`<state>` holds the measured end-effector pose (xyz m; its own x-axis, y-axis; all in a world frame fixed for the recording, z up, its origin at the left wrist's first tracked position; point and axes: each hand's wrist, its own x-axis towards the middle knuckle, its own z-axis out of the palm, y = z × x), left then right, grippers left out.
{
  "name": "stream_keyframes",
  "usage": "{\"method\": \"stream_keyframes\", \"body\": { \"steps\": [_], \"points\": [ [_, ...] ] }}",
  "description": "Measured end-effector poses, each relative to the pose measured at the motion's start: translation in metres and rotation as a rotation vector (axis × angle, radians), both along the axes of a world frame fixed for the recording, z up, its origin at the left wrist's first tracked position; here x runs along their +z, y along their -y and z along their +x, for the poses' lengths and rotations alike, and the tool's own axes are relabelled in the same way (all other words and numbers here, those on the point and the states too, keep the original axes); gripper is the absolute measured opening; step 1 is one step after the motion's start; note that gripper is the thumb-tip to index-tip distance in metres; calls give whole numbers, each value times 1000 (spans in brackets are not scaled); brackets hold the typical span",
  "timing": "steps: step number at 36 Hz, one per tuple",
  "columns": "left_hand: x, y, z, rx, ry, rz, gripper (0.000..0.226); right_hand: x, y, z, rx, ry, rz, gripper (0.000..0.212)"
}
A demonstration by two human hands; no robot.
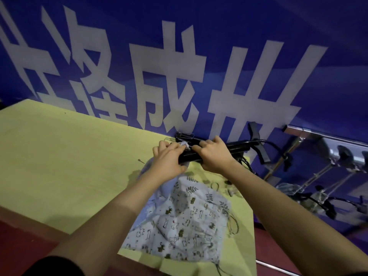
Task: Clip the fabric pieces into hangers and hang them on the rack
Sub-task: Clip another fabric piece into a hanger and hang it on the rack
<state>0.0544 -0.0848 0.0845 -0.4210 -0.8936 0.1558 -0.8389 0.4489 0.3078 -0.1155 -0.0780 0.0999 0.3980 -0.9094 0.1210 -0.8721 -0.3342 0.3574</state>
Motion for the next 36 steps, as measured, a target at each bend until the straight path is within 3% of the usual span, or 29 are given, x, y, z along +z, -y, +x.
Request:
{"method": "stream_keyframes", "body": {
  "steps": [3, 6, 8, 13, 15, 18, 22, 24, 27, 31, 36],
  "points": [
    [1, 3, -10, 25, -6, -26, 54, 7, 3, -1, 70, -72, -112, 36],
    [1, 9, -17, 92, -59, 9, 38, 8, 8, -7, 217, -22, -332, 34],
    [1, 12, -19, 138, -158, 23, 31, 11, 6, -8, 302, 32, -476, 30],
    [7, 17, -12, 141, -428, 126, 30, 8, -6, -13, 245, 171, -636, 30],
    [12, 17, -7, 154, -533, 164, 26, 2, -6, -16, 174, 268, -546, 24],
    [18, 16, -3, 152, -652, 195, 26, -2, -2, -12, -26, 596, -206, 14],
    [25, 11, -1, 122, -738, 220, 35, 5, 7, 10, -134, 1026, 280, 44],
    [25, 11, 3, 133, -780, 222, 36, 7, 11, 23, -157, 1083, 425, 48],
    [22, 12, 9, 168, -833, 226, 34, 0, 19, 29, -194, 993, 388, 28],
    [16, 16, 18, 243, -847, 214, 31, -4, 23, 31, -209, 1120, 423, 2],
    [5, 16, 19, 287, -907, 204, 30, -3, 24, 29, -269, 1296, 452, 7]
  ]
}}
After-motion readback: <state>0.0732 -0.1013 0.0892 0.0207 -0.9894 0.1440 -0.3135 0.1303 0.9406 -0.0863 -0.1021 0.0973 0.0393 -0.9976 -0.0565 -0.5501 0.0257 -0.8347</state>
